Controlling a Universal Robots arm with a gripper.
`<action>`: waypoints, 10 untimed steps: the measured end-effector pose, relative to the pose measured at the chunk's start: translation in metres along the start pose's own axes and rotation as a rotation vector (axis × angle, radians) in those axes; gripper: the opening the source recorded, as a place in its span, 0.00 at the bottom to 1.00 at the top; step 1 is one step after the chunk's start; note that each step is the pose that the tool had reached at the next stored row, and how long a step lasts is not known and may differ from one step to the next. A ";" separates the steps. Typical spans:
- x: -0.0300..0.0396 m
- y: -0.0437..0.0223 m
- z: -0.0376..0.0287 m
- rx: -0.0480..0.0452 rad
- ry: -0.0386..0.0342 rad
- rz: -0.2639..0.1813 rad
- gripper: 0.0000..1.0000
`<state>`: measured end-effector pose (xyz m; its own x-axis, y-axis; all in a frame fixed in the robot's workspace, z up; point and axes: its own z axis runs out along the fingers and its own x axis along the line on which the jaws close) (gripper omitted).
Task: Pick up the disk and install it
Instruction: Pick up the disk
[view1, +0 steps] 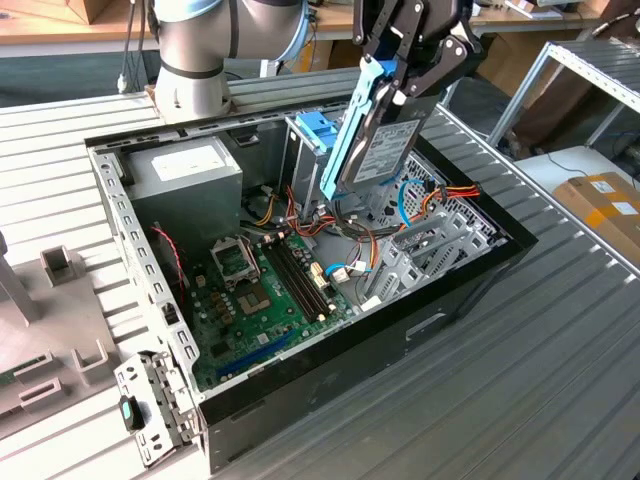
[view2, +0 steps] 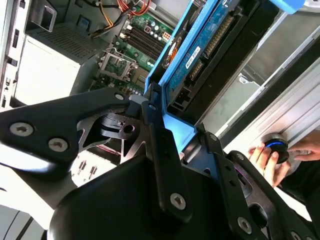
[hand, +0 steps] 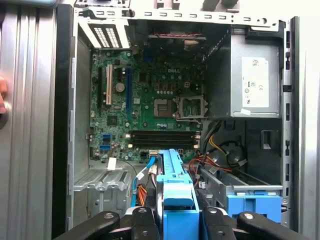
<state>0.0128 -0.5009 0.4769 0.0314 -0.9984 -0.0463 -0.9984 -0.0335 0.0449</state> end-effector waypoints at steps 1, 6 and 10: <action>0.0008 0.0000 0.0000 0.0000 0.0000 0.000 0.37; 0.0080 0.0002 0.0000 0.0000 0.0001 0.000 0.37; 0.0139 0.0005 0.0000 0.0000 0.0000 0.000 0.37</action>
<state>0.0128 -0.5148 0.4763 0.0314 -0.9984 -0.0463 -0.9984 -0.0334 0.0449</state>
